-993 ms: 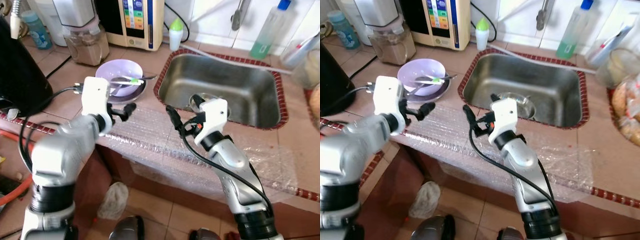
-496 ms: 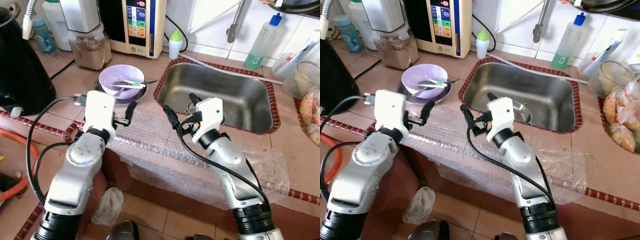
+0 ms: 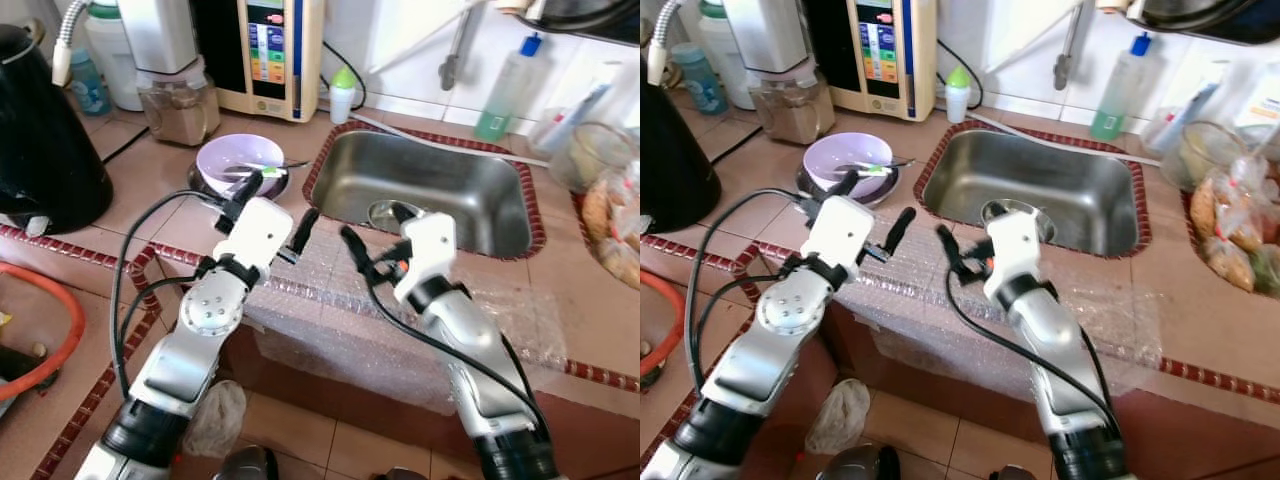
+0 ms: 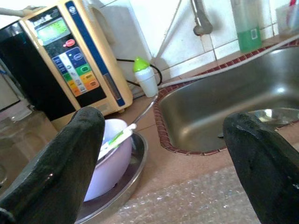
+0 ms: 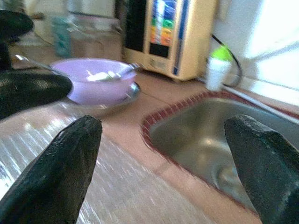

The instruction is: Kitchen organization

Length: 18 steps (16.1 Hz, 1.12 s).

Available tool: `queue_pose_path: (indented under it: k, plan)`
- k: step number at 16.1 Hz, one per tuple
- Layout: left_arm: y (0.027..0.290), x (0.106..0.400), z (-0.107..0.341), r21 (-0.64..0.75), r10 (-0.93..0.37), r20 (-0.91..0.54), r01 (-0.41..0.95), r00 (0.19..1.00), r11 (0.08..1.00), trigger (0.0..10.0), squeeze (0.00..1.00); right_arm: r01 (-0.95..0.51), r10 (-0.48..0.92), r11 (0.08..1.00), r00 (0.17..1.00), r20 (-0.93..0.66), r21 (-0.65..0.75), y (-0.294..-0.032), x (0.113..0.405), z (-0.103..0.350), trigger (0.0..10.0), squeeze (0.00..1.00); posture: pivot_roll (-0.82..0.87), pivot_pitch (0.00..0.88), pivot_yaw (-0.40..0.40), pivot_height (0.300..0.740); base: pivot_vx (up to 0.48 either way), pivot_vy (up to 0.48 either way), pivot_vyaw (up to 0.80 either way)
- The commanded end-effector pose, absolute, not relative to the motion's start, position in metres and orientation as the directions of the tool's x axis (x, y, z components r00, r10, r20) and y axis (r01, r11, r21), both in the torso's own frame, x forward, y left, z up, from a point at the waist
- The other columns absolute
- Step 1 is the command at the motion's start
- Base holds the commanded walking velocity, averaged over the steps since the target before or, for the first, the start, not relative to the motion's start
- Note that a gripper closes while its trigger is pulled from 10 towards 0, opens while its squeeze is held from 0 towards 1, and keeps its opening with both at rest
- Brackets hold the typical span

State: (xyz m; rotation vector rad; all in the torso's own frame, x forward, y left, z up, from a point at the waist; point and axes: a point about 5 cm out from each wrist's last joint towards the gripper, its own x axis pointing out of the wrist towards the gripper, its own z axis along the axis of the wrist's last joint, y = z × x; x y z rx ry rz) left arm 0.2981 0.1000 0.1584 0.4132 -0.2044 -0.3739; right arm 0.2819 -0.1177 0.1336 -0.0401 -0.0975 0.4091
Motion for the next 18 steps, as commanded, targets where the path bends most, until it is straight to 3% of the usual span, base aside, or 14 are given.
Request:
queue_pose_path:
  k: [1,7,16,18]
  plan:
    - [0.099,0.307,0.160,0.446,-0.387,0.131,0.294,0.913,0.845,10.0,0.00,-0.354,0.358,0.933,0.930,0.078,-0.063,-0.128,0.277,0.132,10.0,0.00,-0.03,0.020,0.014,0.740,0.000,0.000,0.00]
    - [0.109,0.321,0.169,0.407,-0.339,0.187,0.241,0.922,0.881,10.0,0.00,-0.288,0.291,0.956,0.955,0.060,-0.059,-0.133,0.271,0.126,10.0,0.00,-0.05,0.006,0.043,0.740,0.000,0.000,0.00]
    - [0.124,0.287,0.162,0.287,-0.281,0.225,0.213,0.933,0.934,10.0,0.00,-0.182,0.181,0.983,0.978,0.101,-0.004,-0.138,0.287,0.136,10.0,0.00,-0.01,0.000,0.029,0.740,0.000,0.000,0.00]
    - [0.125,0.287,0.163,0.269,-0.260,0.229,0.196,0.938,0.943,10.0,0.00,-0.182,0.181,0.983,0.978,0.103,0.002,-0.137,0.288,0.136,10.0,0.00,-0.01,0.000,0.026,0.740,0.000,0.000,-0.68]
